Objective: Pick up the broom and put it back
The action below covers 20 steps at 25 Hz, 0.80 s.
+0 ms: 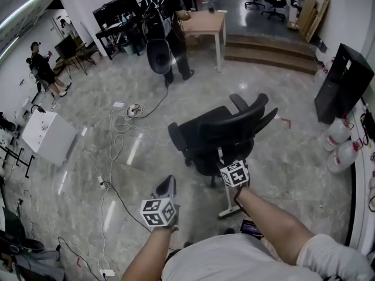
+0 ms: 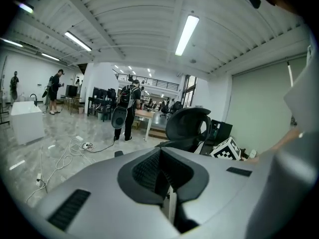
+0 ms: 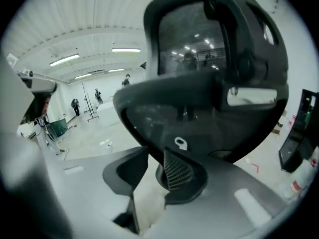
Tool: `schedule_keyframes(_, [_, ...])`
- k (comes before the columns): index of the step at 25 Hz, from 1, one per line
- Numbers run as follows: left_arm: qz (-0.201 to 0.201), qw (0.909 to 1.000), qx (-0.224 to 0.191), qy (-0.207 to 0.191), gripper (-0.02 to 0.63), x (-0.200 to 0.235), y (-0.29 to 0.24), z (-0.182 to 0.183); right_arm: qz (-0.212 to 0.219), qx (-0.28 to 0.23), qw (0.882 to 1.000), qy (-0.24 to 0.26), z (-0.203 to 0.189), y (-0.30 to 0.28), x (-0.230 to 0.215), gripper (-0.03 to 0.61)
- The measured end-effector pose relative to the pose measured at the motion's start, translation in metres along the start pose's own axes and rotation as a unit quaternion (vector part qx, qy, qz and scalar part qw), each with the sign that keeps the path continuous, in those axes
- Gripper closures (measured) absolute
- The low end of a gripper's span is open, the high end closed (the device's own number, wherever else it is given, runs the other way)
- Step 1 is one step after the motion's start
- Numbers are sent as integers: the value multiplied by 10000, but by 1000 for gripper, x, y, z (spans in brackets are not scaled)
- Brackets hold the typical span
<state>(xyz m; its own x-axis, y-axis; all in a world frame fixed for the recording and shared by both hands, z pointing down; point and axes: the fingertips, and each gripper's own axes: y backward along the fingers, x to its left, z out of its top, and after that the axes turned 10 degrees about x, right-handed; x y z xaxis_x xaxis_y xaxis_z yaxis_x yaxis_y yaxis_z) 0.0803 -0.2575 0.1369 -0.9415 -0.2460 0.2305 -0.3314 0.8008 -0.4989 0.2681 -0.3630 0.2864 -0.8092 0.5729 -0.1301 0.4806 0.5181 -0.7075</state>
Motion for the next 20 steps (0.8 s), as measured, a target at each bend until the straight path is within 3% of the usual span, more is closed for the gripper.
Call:
schedule_keyframes(5, [-448,9977,-351,-374,609,-14,45,40,287,-975,9937,469,74,83,86,530])
schedule_keyframes(11, [-944,9900,-800,-677,609,-1,133,99,511,-2169,9703,943,170,194,224,574])
schedule_keyframes(16, [-1254,9806,-1236,-856,609,15,218,131,1065,-2447,9585,1004,196,248,338,575])
schedule_keyframes(20, [-1313,9778,-1342,-926,609,35,265,131,1318,-2529,9523,1083,199,267,403,577])
